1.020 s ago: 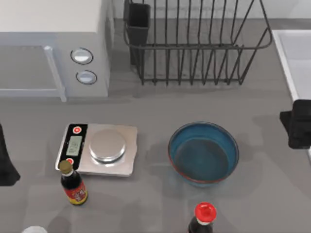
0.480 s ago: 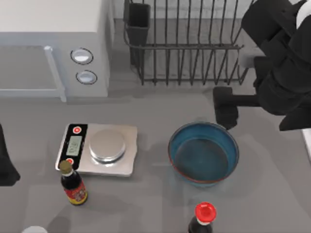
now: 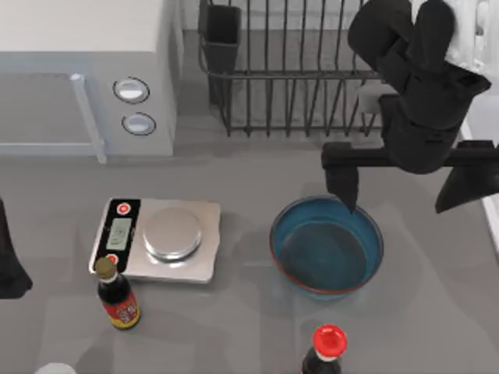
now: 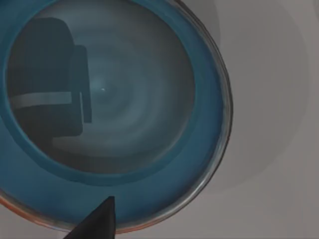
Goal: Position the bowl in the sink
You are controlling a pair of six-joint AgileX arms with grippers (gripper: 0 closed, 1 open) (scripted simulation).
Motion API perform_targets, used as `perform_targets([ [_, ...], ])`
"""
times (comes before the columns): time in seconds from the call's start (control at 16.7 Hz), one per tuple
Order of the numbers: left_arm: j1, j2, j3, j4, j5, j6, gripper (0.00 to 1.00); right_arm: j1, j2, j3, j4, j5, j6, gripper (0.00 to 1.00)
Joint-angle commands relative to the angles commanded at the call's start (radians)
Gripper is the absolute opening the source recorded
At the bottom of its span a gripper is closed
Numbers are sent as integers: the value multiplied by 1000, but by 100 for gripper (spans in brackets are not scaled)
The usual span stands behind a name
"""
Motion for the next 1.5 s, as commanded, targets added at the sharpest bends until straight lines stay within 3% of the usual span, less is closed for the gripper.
perform_targets([
  [0.36, 0, 0, 0, 0, 0, 0, 100, 2, 8, -36, 41, 0, 1, 100],
  [0.84, 0, 0, 0, 0, 0, 0, 100, 3, 100, -258, 361, 1, 4, 100],
  [1.14, 0, 0, 0, 0, 0, 0, 100, 3, 104, -268, 372, 1, 4, 100],
  [1.5, 0, 0, 0, 0, 0, 0, 100, 3, 104, -268, 372, 1, 4, 55],
])
